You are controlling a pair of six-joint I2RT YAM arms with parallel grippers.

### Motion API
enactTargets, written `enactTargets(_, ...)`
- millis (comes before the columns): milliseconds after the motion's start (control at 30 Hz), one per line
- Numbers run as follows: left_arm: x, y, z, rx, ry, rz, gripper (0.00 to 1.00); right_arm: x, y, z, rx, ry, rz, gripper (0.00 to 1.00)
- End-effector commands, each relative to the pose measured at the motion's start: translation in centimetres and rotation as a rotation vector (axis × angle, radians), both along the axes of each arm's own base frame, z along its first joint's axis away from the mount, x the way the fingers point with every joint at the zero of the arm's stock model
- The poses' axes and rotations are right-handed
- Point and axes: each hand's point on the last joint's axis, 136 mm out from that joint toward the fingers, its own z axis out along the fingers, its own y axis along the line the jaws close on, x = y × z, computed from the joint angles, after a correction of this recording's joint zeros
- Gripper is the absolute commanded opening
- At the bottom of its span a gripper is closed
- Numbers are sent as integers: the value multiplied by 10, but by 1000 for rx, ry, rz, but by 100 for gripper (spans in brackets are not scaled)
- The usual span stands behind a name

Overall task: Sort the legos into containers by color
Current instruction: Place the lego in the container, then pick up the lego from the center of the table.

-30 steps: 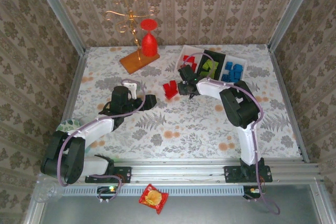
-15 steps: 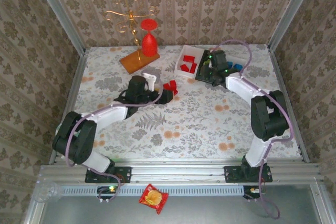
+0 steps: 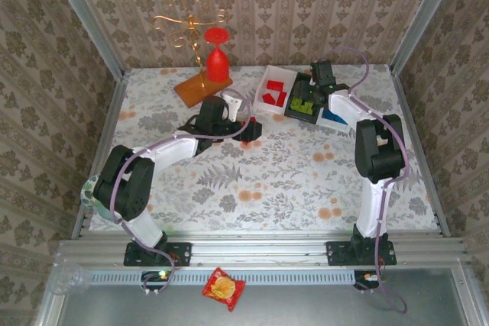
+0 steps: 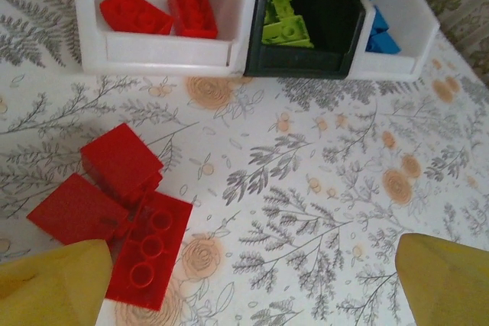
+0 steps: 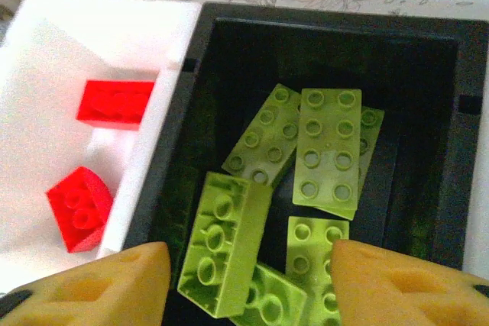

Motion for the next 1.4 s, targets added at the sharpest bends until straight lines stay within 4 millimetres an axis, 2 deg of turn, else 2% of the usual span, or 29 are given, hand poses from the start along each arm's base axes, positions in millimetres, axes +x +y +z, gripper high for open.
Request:
enactTargets(0,2,13,-6,90,-2,4,97,-31,2,39,19,-45,39,64)
enactTargets(100,1,30,-24,190,34,24,96,-72,11,45,63,-72,85,66)
enactTargets(167,0,37,-37,258,61,31,95,-101,26,44,80,-94,154,69)
enactTargets(267,-8,35,-54,312,109,-7,90,-134,43,39,41,-85,227,72)
enactTargets(367,-12,33,-69,356,132,-41,88,-155,47,36,20,-79,244,74)
enactTargets(500,-6,31,-86,408,158,-68,83,-162,40,27,6,-65,215,75)
enactTargets(567,-3,27,-93,420,166,-77,80,-162,37,29,-4,-56,204,75)
enactTargets(767,6,12,-107,472,127,-104,76,-157,32,26,3,-31,183,75)
enactTargets(933,11,4,-118,532,99,-120,68,-158,32,24,19,-15,179,75)
enactTargets(1167,9,-15,-122,554,42,-171,56,-160,22,29,11,-28,146,75)
enactTargets(1267,14,-22,-125,563,17,-182,47,-161,22,26,20,-22,133,75)
enactTargets(1300,15,-23,-124,561,8,-181,44,-164,21,34,27,-44,131,75)
enactTargets(1367,16,-28,-114,536,-19,-177,40,-167,19,35,28,-50,120,75)
